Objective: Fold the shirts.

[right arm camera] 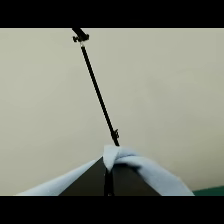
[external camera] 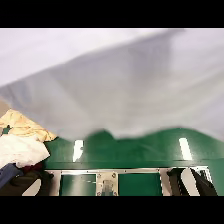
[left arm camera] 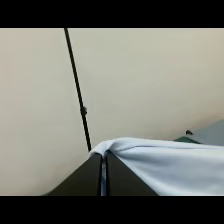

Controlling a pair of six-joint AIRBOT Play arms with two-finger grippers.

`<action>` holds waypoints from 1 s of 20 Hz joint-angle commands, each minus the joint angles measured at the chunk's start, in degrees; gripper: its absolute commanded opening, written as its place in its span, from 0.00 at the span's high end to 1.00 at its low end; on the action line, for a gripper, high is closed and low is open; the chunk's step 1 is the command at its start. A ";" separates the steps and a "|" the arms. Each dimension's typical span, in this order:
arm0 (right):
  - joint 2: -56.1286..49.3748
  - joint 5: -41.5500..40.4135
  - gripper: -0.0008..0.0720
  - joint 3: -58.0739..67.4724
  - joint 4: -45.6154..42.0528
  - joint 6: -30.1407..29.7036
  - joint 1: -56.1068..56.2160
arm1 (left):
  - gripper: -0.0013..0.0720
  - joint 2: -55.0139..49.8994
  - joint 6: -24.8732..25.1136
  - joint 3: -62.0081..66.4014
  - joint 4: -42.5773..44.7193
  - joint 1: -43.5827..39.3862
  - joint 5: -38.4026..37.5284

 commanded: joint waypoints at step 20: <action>-49.48 -7.39 0.73 -19.06 -9.64 -8.33 17.55 | 0.14 -60.19 6.47 -7.39 -18.99 4.83 -5.51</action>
